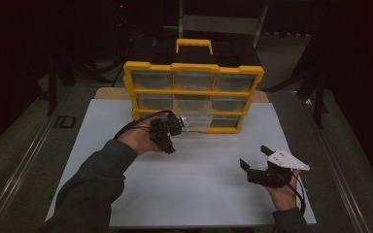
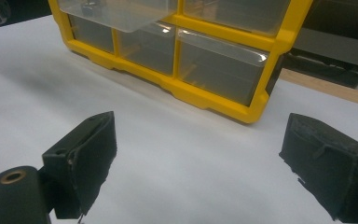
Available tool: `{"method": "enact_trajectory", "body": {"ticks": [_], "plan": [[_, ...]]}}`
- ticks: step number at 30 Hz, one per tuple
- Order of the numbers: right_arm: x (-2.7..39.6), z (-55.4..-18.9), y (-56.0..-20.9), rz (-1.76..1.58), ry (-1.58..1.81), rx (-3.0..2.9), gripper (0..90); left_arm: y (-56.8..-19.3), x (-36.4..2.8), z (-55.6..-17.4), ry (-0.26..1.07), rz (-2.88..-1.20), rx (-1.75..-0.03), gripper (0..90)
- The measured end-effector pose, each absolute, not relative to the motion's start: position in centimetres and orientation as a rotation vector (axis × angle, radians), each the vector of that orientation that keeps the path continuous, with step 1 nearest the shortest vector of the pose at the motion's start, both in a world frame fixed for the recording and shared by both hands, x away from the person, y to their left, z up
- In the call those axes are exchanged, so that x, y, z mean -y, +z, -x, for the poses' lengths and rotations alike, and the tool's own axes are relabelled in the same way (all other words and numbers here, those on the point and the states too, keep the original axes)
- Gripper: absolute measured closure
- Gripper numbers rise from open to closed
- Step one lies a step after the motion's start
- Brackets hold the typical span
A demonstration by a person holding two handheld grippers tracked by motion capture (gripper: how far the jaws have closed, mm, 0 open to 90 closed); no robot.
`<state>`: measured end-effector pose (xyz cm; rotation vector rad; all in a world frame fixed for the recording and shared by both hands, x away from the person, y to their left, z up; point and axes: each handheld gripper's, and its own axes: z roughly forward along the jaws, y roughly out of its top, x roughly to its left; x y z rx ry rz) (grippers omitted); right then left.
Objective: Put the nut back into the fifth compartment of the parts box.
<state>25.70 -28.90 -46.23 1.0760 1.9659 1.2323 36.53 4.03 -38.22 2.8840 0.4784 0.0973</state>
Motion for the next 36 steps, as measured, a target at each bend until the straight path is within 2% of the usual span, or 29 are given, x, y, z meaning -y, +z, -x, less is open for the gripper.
{"method": "enact_trajectory", "body": {"ticks": [36], "plan": [[29.0,-25.7,-46.2,-1.076,1.232,-1.965,10.3,-33.3,-3.1,-38.0,0.145,-2.863,-0.397,70.0]]}}
